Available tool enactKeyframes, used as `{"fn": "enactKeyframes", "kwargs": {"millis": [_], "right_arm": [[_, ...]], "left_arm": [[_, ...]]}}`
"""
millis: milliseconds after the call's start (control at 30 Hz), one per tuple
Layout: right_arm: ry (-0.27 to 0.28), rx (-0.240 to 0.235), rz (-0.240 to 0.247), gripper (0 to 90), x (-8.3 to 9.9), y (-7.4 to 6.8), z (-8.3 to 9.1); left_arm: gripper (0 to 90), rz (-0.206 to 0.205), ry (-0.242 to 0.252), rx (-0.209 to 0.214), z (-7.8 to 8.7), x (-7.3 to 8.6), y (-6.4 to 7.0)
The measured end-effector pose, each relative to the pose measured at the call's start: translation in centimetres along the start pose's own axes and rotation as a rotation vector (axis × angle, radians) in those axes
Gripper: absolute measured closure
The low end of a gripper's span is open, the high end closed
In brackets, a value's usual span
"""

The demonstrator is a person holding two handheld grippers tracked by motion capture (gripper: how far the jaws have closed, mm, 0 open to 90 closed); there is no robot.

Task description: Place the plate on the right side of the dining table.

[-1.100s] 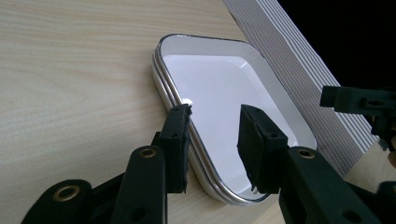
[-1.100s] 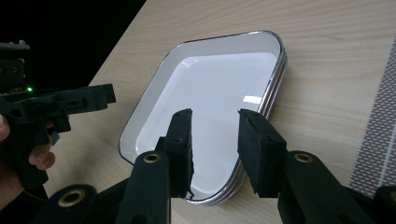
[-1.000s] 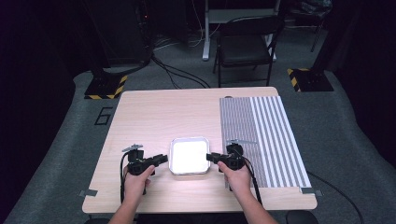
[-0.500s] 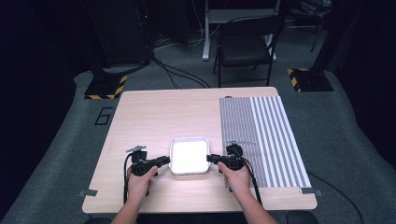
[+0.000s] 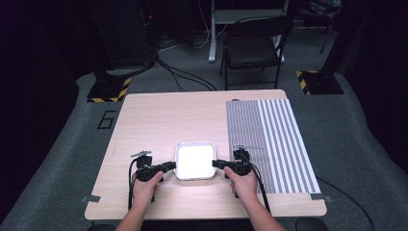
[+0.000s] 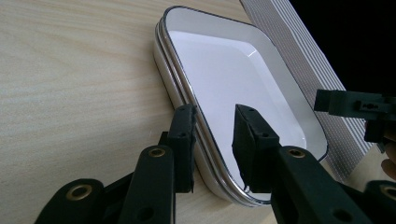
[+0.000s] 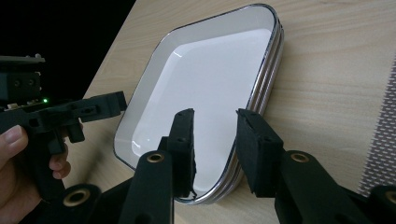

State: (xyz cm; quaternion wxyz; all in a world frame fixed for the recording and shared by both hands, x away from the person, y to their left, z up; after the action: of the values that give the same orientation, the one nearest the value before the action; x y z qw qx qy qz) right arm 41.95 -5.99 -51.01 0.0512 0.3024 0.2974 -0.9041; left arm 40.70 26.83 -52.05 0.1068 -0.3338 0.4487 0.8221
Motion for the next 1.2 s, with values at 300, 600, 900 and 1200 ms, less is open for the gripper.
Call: {"fn": "enactKeyframes", "kwargs": {"millis": [300,600,900,1200], "right_arm": [[-0.001,-0.016,-0.016,66.2,0.10,0.22,-0.10],[-0.015,-0.018,-0.032,65.9,0.34,0.36,-0.28],[-0.018,-0.031,-0.070,65.8,0.38,0.60,-0.44],[-0.016,-0.017,-0.065,68.9,0.44,0.49,-0.39]], "left_arm": [[69.7,0.021,0.005,0.021,-0.17,0.07,-0.08],[72.7,0.025,-0.007,0.024,-0.40,0.23,-0.06],[76.1,0.037,-0.011,0.008,-0.57,0.40,-0.18],[77.8,0.029,-0.014,0.000,-0.56,0.42,-0.10]]}}
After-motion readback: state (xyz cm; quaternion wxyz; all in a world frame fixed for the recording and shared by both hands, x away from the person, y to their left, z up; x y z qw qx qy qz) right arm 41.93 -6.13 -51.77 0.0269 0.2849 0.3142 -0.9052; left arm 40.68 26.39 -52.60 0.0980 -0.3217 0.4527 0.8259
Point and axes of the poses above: each handheld gripper's, and its own axes: z roughly backward along the jaws, x roughly out of its underside, y roughly to its right, the point moved 1 cm from there along -z, roughly forward along the jaws, and after that the axes turned 12 degrees about x, right-handed, at the moved point
